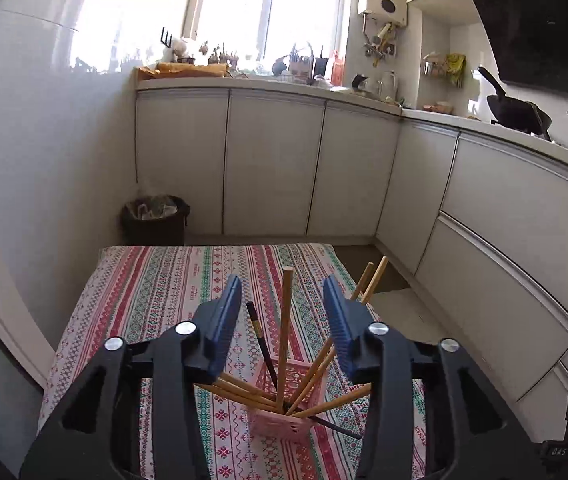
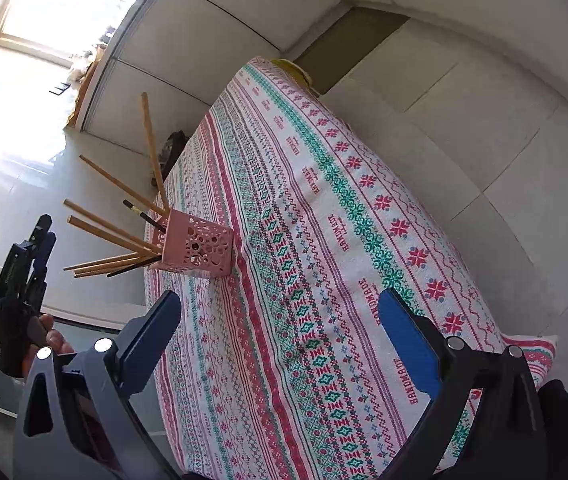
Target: Organize utensils
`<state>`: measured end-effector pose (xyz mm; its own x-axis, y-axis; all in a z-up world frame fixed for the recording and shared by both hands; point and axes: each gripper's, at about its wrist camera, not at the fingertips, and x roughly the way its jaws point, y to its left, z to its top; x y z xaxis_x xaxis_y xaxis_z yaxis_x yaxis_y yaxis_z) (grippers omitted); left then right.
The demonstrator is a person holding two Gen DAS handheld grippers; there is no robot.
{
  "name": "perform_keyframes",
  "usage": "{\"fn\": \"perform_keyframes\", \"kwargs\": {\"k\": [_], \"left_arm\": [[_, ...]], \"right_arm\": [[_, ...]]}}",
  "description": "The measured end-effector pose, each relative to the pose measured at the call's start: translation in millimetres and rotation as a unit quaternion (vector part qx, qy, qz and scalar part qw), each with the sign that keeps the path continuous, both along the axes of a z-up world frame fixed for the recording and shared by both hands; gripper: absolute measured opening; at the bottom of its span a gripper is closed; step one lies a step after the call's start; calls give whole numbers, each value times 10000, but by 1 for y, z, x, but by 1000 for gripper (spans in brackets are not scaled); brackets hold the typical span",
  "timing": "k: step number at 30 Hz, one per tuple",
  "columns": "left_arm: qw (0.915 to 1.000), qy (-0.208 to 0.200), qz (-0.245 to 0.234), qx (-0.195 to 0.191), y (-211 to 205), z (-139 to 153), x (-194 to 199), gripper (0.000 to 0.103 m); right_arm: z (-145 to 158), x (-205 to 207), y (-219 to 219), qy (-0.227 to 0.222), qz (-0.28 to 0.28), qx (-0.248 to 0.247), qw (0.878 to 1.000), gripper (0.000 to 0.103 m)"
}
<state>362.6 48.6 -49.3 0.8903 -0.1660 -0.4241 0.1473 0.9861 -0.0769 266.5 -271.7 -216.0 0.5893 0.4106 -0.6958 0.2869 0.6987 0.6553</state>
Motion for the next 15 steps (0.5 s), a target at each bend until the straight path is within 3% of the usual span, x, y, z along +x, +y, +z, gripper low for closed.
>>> {"fn": "perform_keyframes", "kwargs": {"k": [2,6,7,11,15], "left_arm": [[9997,-198,114,22,1,13,-20,76],[9981,-366,494,84,0,30,-56,88],[9970,-392,647,146,-1,32,-65,95],[9939,-338,1036,148,-2,38,-98,96],[9924,41,1129,485,-11,38,-124,96]], "right_arm": [[12,-4,7,-166,-83,-467,9987,96],[46,-15,26,-623,-272,-1536,9858,96],[56,-18,31,-722,-366,-1799,9803,96],[100,-37,38,-1174,-903,-2335,9610,96],[135,-56,52,-1057,-1109,-2786,9481,96]]}}
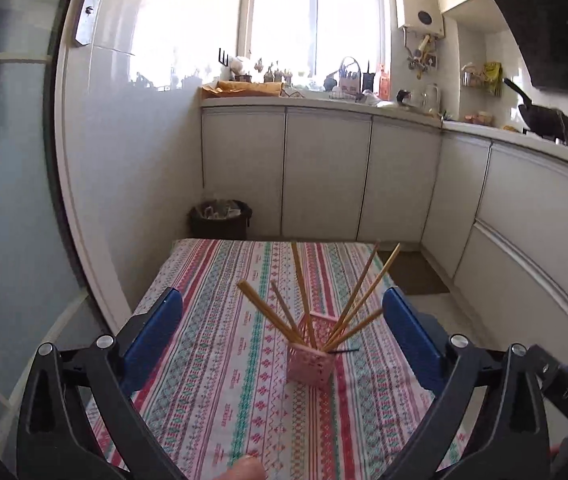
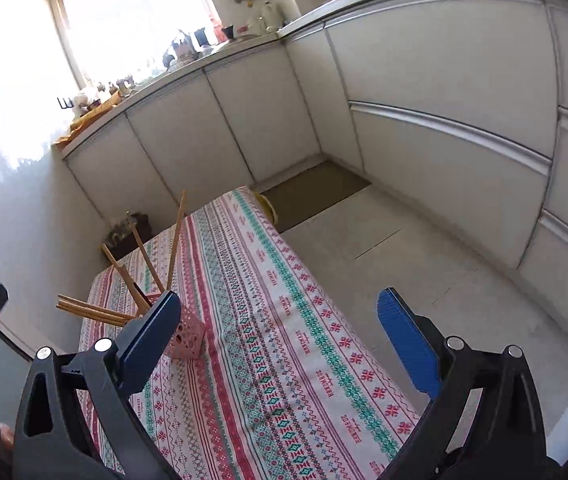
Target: Organize utensils
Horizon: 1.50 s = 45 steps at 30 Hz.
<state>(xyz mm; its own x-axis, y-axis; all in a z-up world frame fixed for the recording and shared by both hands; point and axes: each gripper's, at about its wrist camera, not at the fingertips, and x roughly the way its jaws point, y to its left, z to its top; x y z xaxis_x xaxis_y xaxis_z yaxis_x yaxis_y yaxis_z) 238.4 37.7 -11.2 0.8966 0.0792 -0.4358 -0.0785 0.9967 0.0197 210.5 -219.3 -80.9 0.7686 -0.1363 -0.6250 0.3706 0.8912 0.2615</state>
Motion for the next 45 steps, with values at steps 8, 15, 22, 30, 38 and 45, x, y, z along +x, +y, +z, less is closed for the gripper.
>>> {"fn": "perform_keyframes", "kwargs": {"k": [8,15,22,30,38,45], "left_arm": [[9986,-125,503,123,2,15,-69,96],[9973,-238,697,-69,12,33,-95,96],[9979,-182,596,-158,13,30,-100,96],[9969,193,761,-7,6,26,-99,96],[9966,87,820,16,5,31,-105,96],[9971,195,729,10,4,29,-103,96]], "right_arm": [[32,-61,25,-259,-170,-520,9982,96],[43,-80,32,-413,-61,-434,9982,96],[42,-89,36,-515,79,-145,9985,96],[49,-93,41,-409,-51,-634,9971,96],[47,-92,45,-237,98,-663,9975,96],[48,-93,51,-197,186,-722,9970,96]]}}
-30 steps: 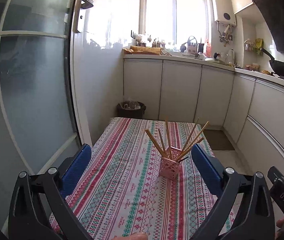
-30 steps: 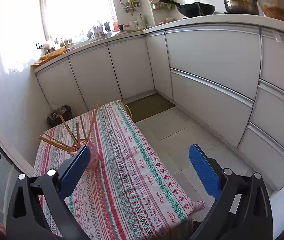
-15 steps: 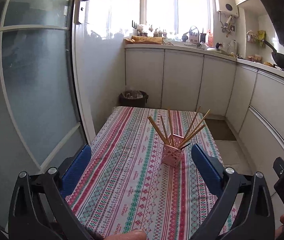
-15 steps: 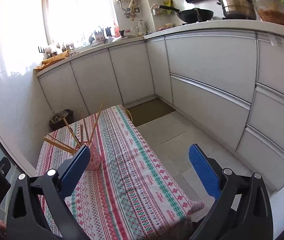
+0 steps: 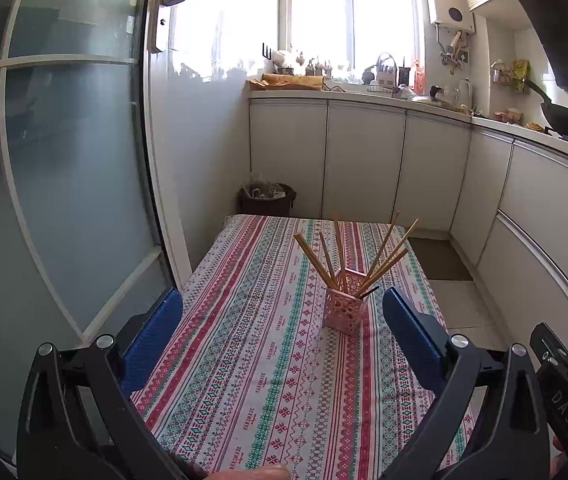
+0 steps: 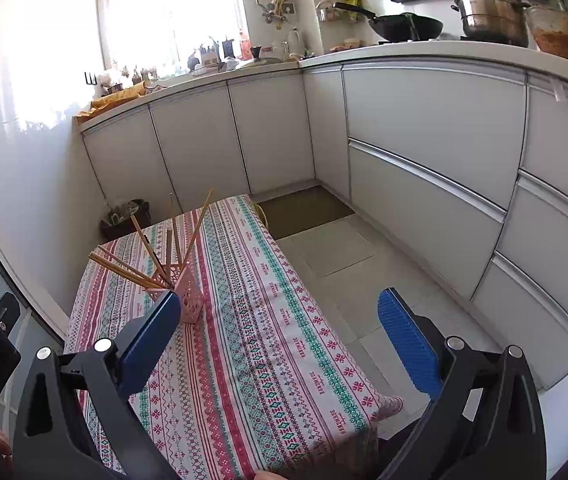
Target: Organize utensils
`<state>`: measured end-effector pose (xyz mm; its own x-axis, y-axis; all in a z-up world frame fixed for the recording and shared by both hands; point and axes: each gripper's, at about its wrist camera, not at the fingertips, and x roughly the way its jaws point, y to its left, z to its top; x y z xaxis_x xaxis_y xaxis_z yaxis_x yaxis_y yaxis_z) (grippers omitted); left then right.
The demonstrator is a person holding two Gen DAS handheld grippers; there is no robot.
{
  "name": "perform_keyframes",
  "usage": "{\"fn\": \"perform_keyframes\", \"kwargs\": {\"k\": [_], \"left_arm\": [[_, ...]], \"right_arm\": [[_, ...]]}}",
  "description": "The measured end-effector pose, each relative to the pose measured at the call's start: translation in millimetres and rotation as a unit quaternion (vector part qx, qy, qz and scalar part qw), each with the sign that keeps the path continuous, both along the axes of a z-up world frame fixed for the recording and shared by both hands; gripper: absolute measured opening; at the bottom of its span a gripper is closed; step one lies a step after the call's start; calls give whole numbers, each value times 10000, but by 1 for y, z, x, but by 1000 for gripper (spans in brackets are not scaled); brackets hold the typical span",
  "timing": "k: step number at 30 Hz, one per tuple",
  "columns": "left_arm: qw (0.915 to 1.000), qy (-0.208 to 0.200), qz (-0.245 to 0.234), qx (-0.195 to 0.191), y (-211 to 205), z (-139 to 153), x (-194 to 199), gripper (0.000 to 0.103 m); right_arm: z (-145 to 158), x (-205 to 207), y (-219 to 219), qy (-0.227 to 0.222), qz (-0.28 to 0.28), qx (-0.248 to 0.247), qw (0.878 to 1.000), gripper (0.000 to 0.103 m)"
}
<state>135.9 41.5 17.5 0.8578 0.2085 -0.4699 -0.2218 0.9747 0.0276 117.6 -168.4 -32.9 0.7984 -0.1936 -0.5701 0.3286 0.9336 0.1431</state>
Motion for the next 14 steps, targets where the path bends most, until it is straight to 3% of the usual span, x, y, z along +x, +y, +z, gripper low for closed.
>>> {"fn": "perform_keyframes", "kwargs": {"k": [14], "left_arm": [[10000,63,-6,-56,1,-1,1,96]], "right_arm": [[0,1,2,65,89,59,9999,96]]}}
